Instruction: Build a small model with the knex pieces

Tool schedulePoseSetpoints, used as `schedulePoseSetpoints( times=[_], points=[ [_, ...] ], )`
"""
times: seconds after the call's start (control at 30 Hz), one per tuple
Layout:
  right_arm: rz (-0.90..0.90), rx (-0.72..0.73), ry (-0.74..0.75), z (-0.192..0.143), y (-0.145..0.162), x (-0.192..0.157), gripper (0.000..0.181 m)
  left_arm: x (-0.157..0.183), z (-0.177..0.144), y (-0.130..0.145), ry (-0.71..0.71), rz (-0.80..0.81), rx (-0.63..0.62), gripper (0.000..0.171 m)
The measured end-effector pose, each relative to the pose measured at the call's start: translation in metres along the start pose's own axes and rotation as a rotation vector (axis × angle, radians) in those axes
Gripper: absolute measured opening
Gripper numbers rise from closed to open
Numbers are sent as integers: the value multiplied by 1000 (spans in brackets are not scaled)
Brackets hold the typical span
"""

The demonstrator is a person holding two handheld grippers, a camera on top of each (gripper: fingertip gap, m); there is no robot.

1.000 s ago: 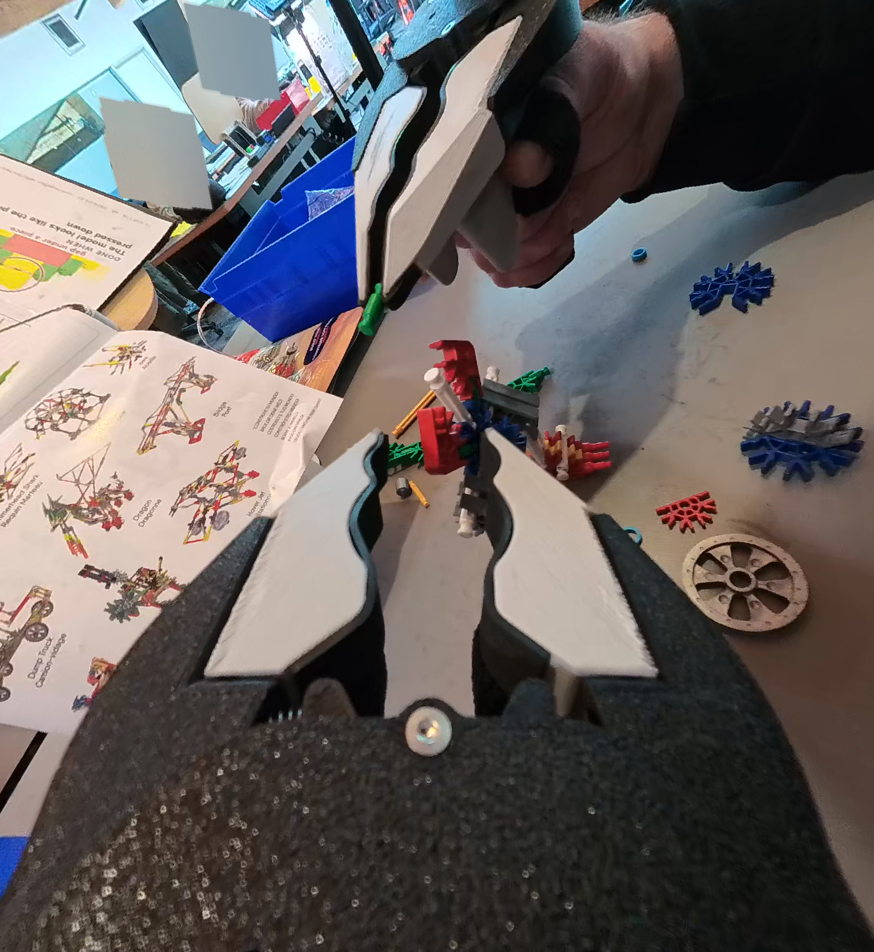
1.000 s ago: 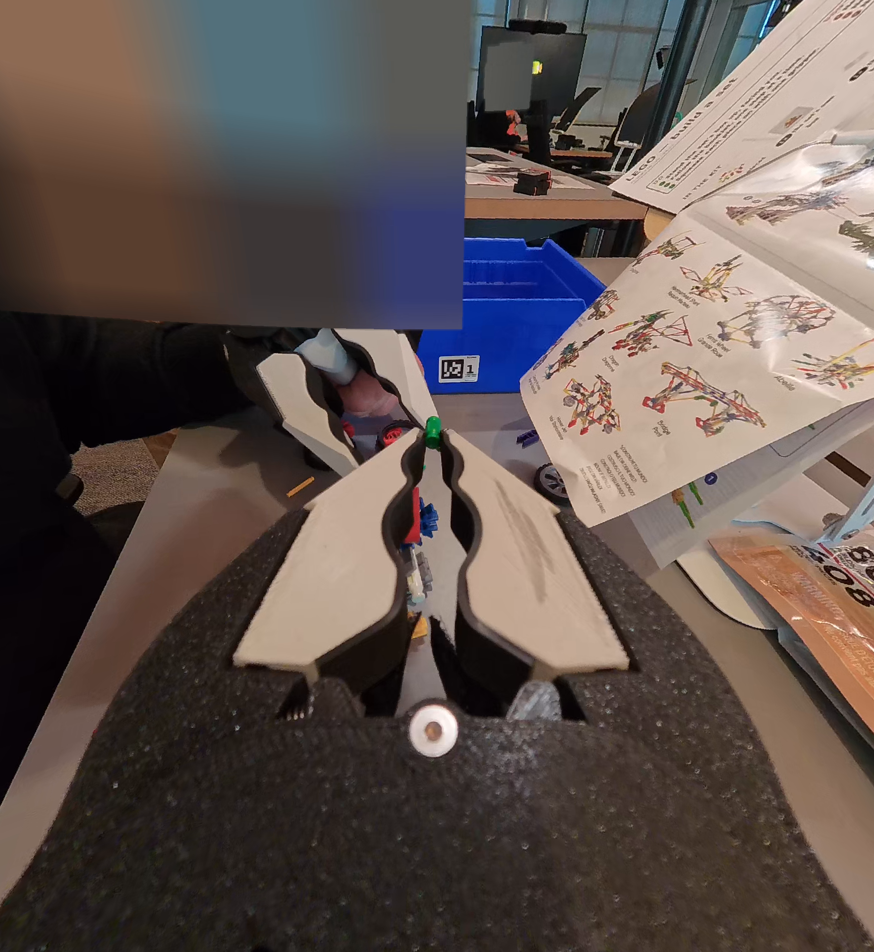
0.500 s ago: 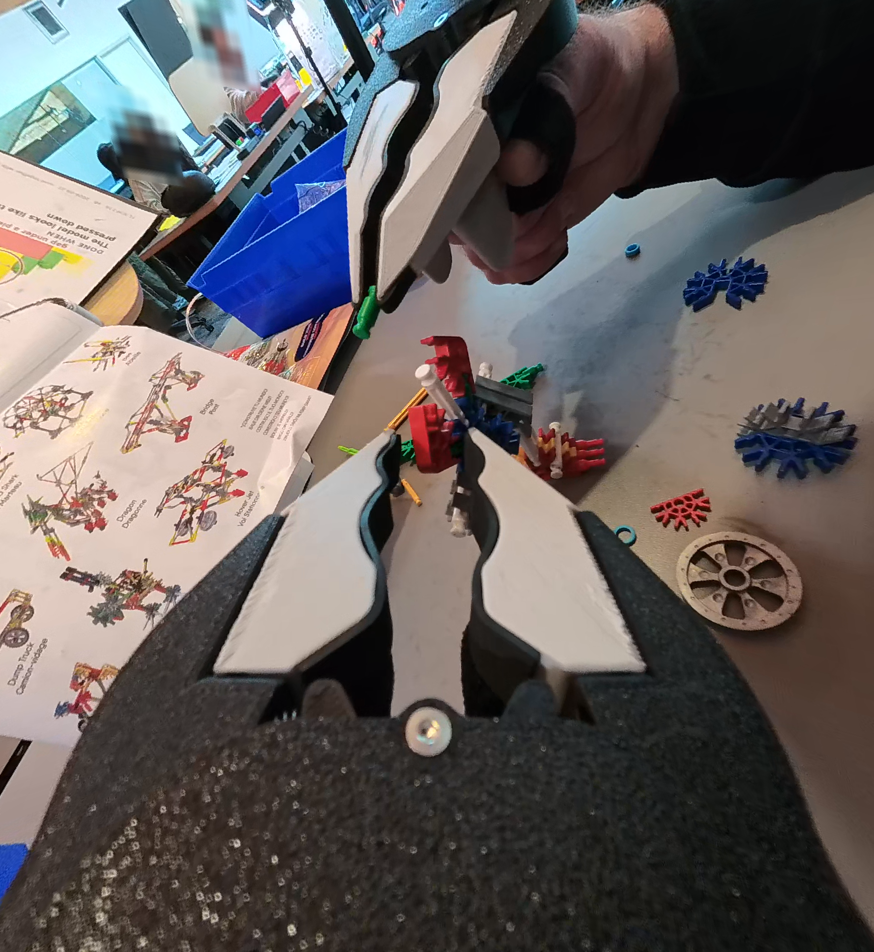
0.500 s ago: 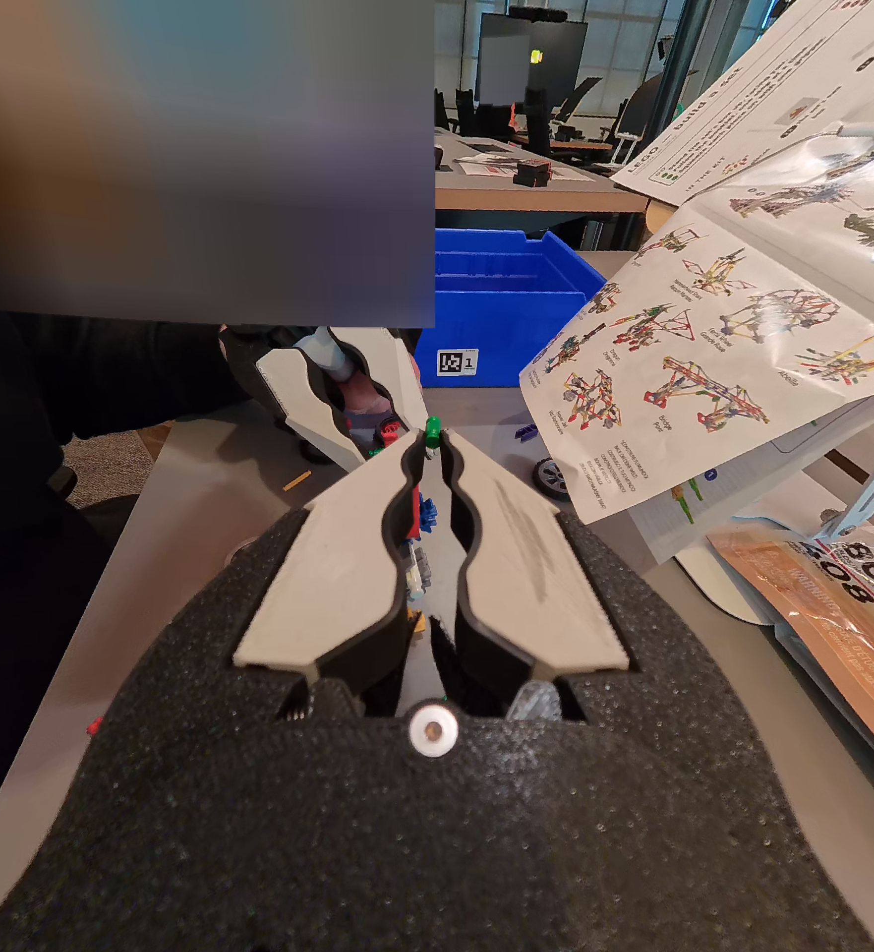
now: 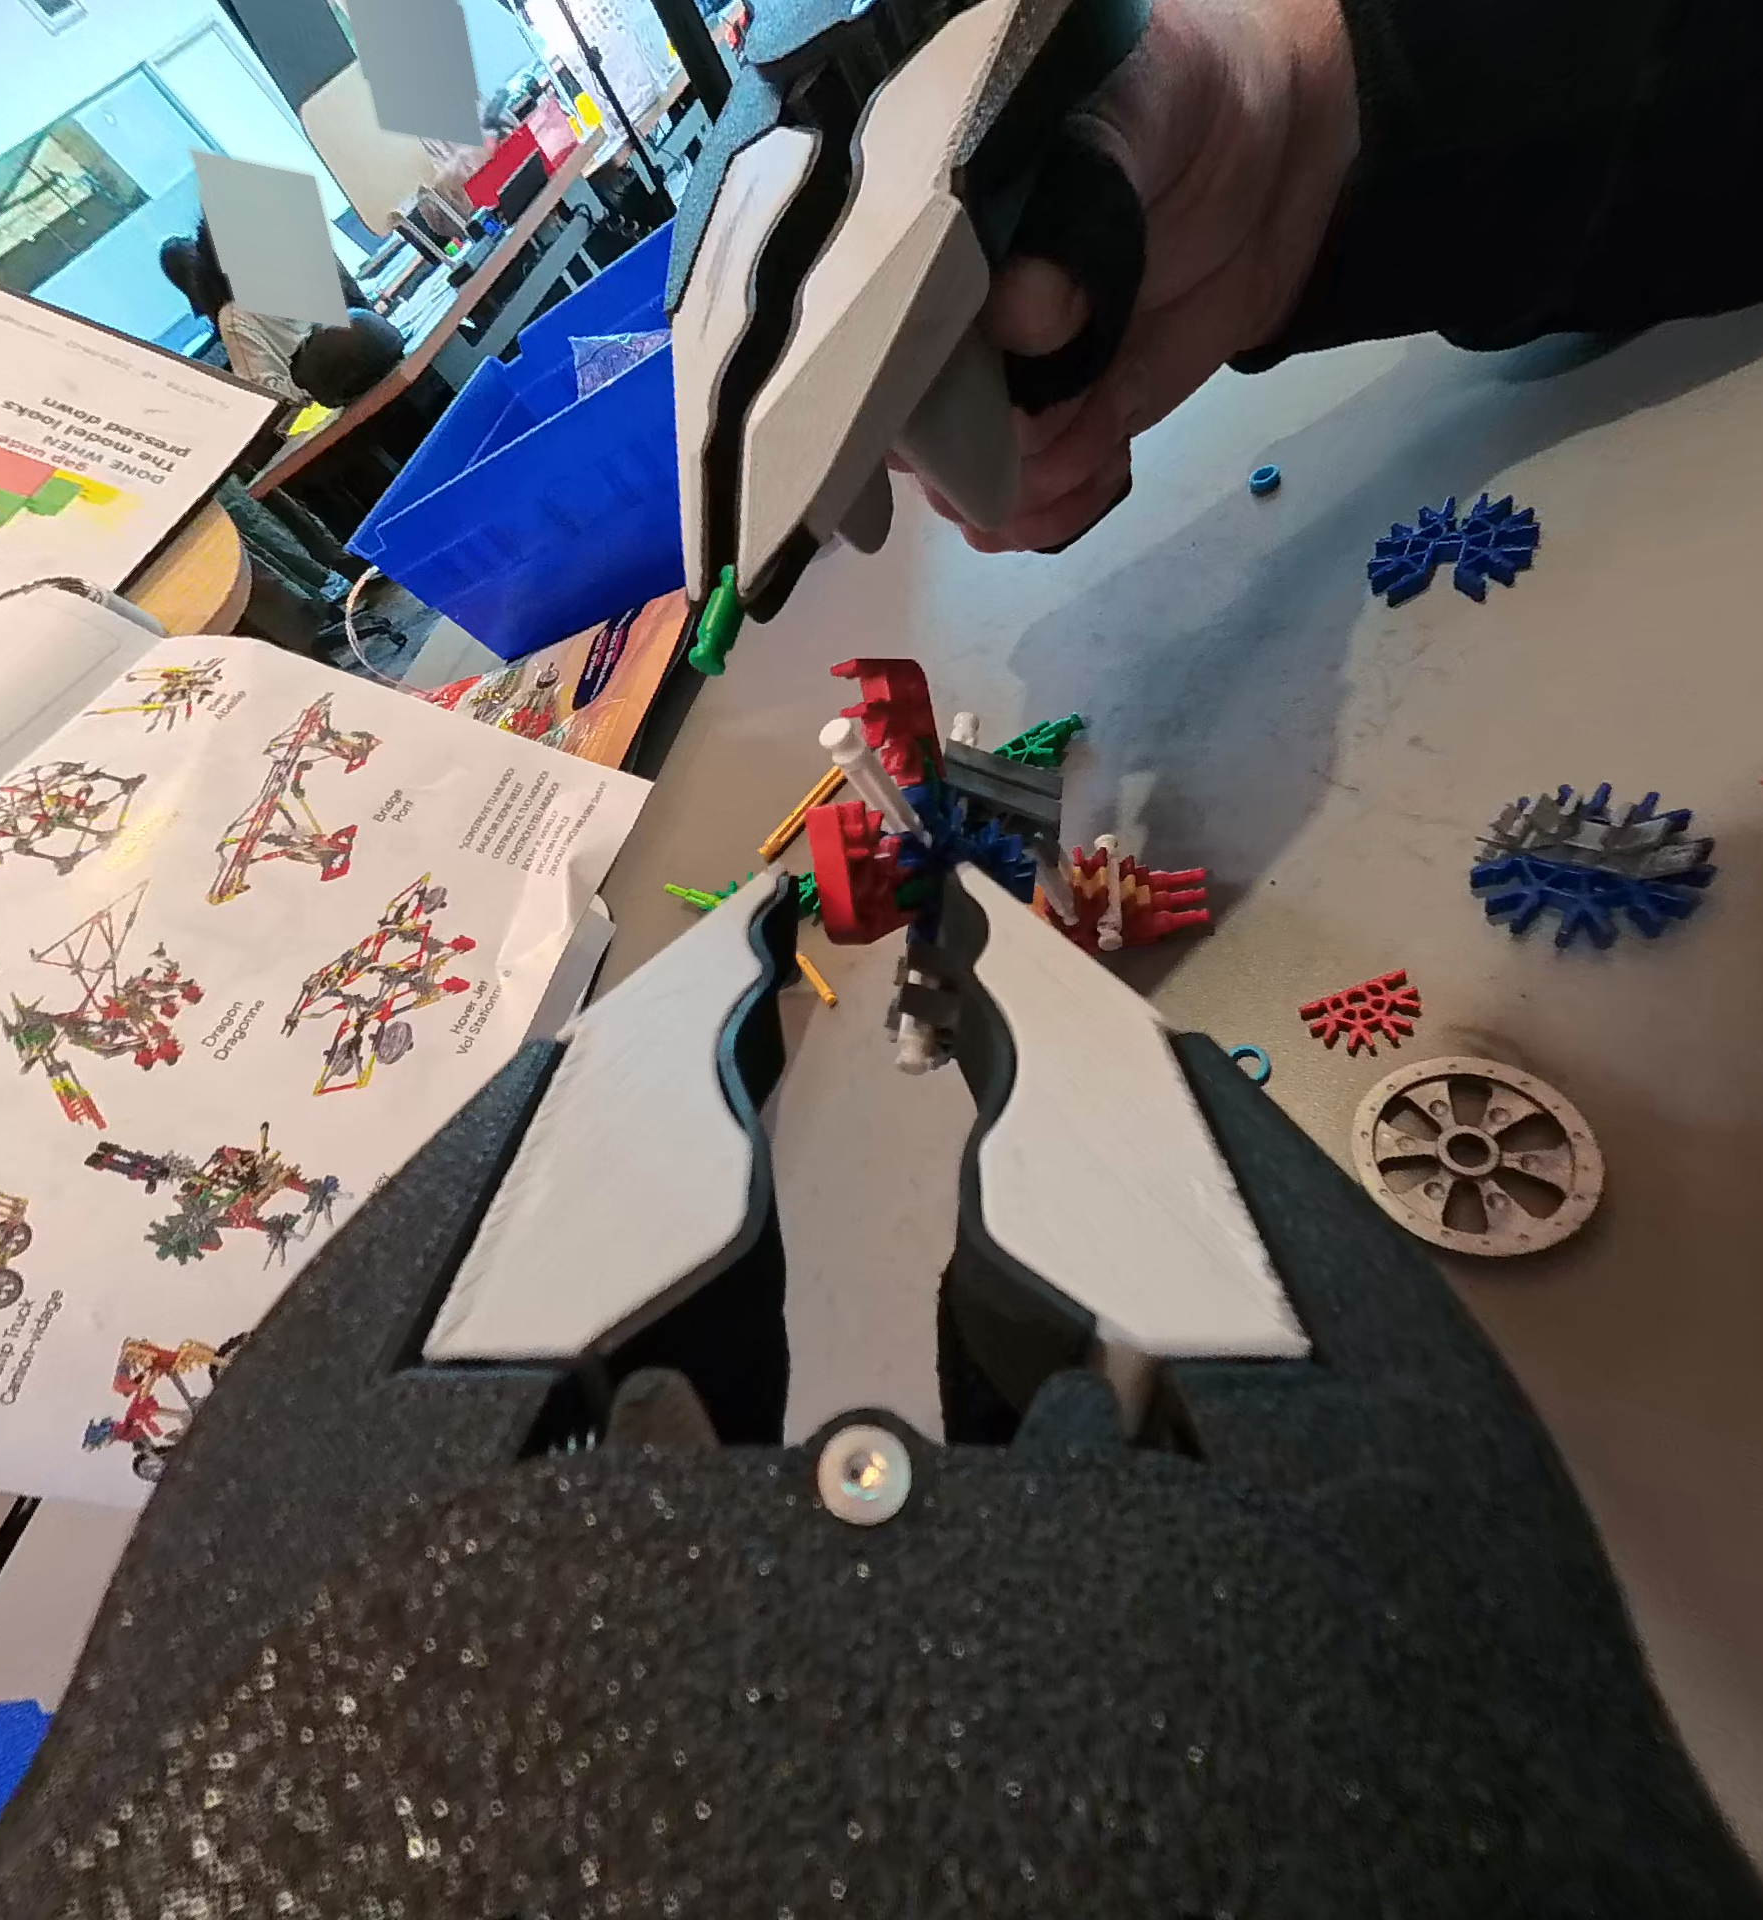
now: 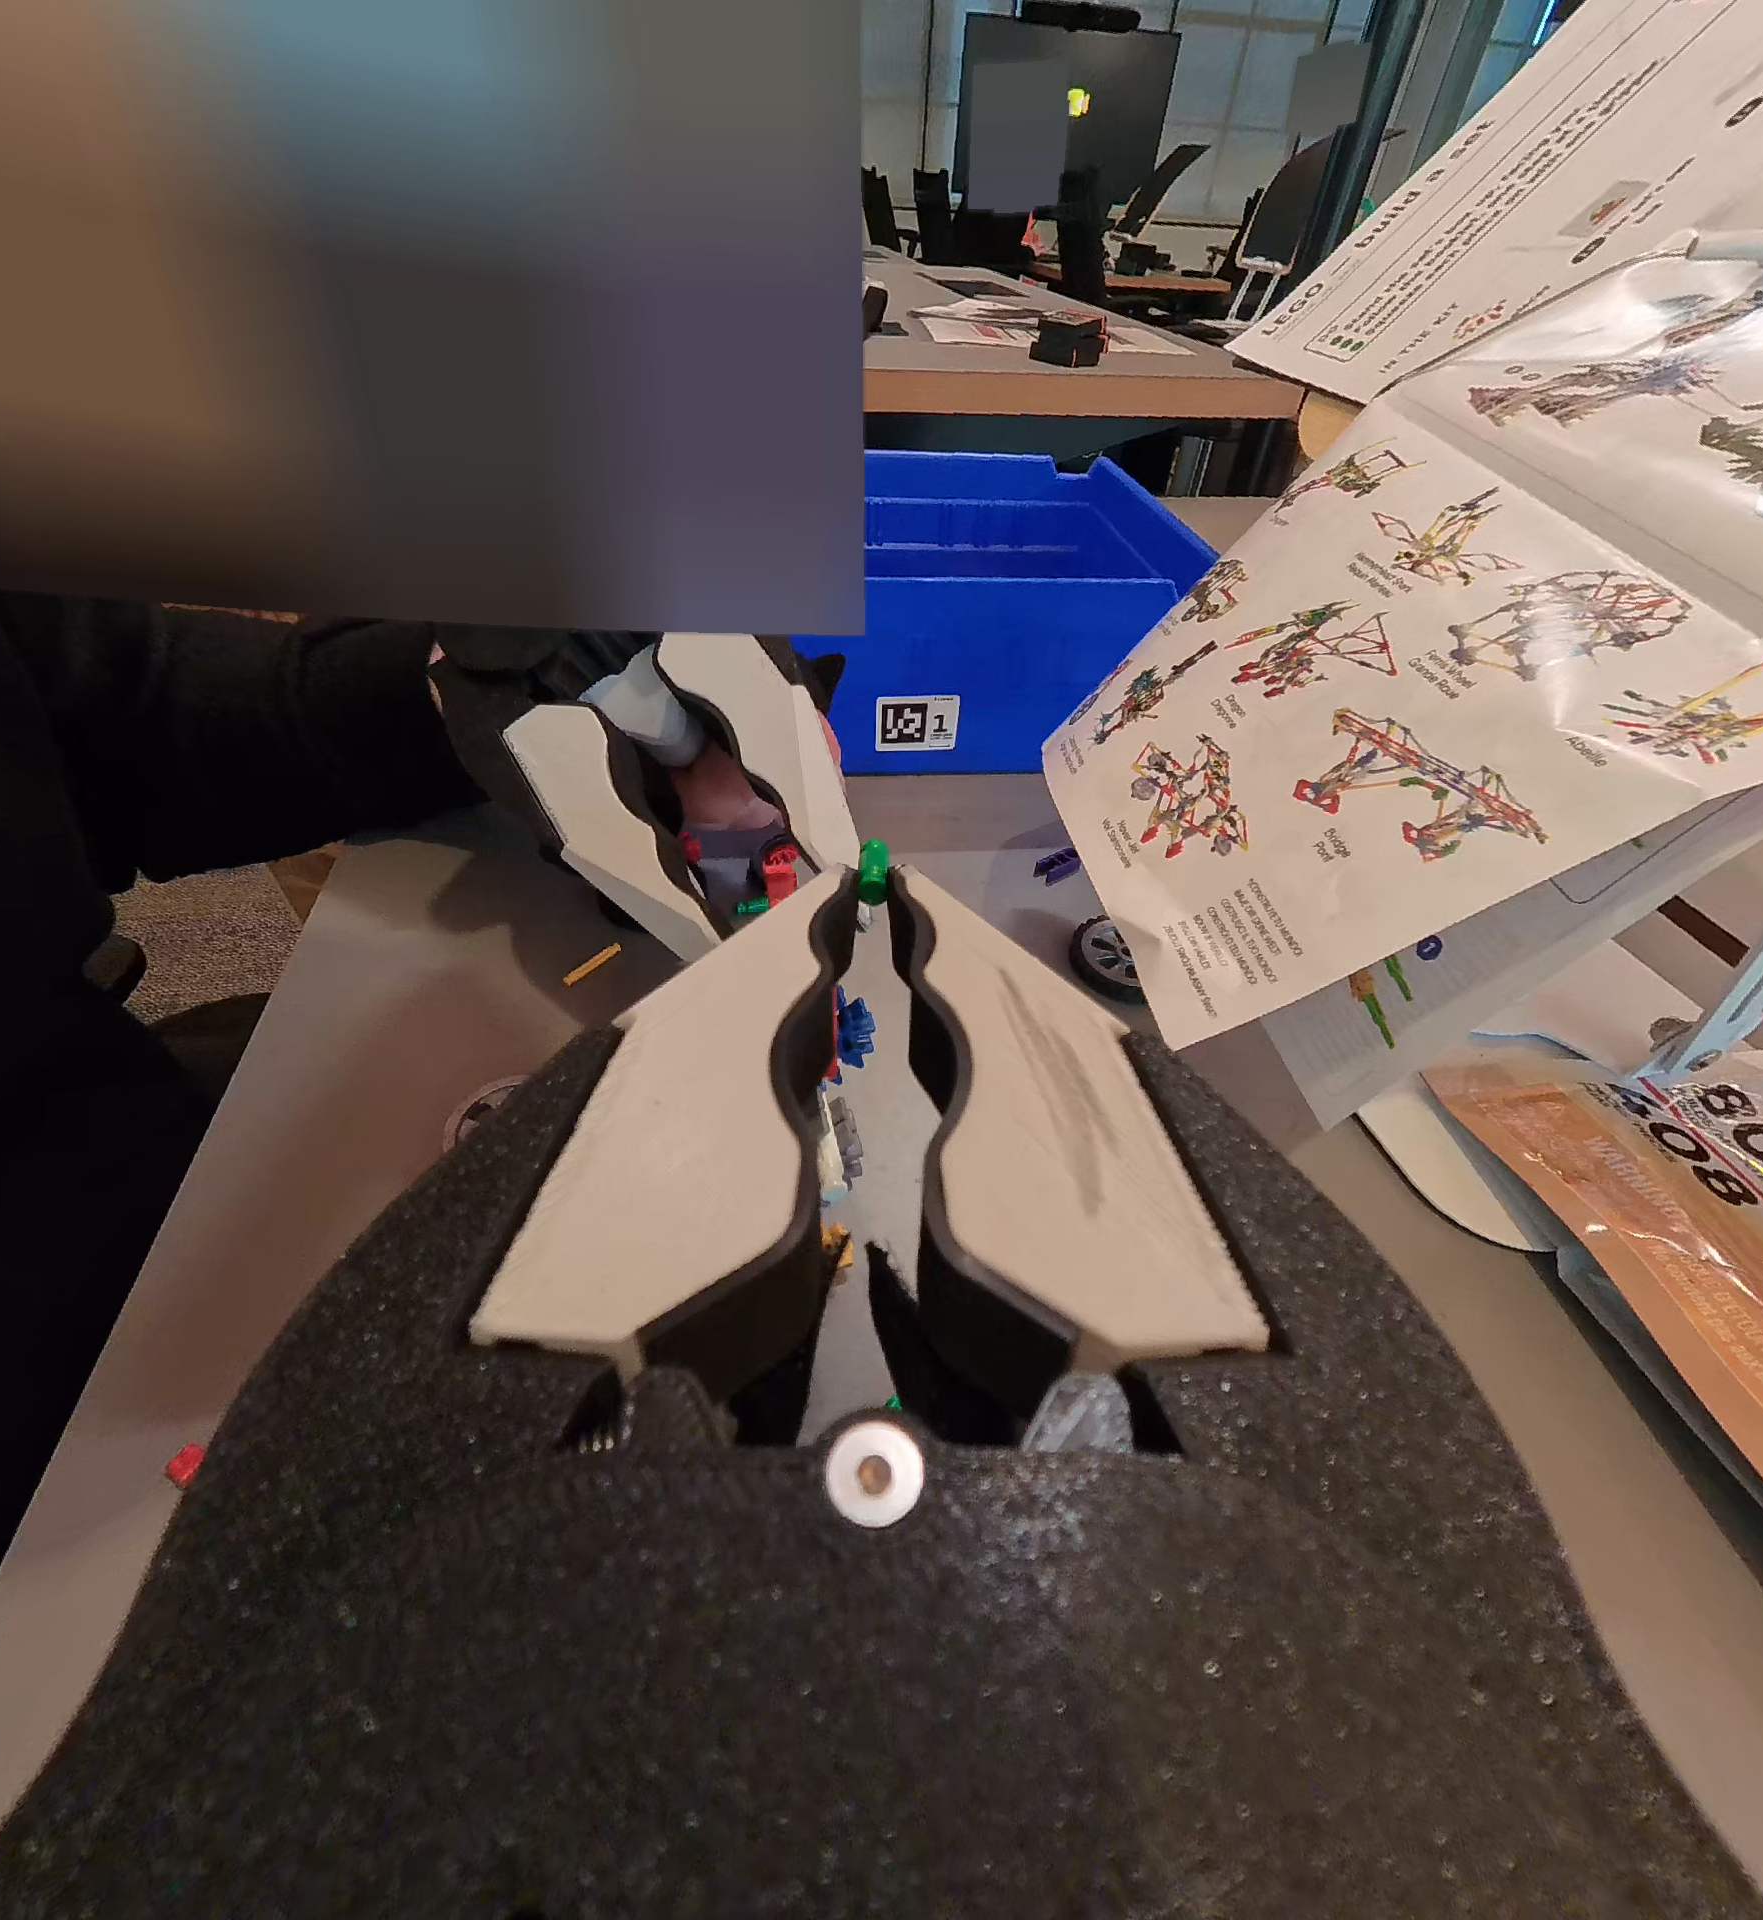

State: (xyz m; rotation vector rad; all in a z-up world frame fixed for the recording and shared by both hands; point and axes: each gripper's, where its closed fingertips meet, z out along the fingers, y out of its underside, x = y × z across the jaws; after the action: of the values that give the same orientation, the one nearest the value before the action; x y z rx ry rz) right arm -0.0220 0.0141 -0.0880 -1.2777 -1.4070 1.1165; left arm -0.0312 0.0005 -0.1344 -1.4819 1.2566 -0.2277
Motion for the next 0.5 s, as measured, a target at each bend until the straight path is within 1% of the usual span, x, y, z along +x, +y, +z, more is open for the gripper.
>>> schedulePoseSetpoints(
  times=[0.5],
  points=[
    [-3, -6, 1, 1, 2, 0, 5, -1, 0, 2, -5, 1, -12, 26]
  ],
)
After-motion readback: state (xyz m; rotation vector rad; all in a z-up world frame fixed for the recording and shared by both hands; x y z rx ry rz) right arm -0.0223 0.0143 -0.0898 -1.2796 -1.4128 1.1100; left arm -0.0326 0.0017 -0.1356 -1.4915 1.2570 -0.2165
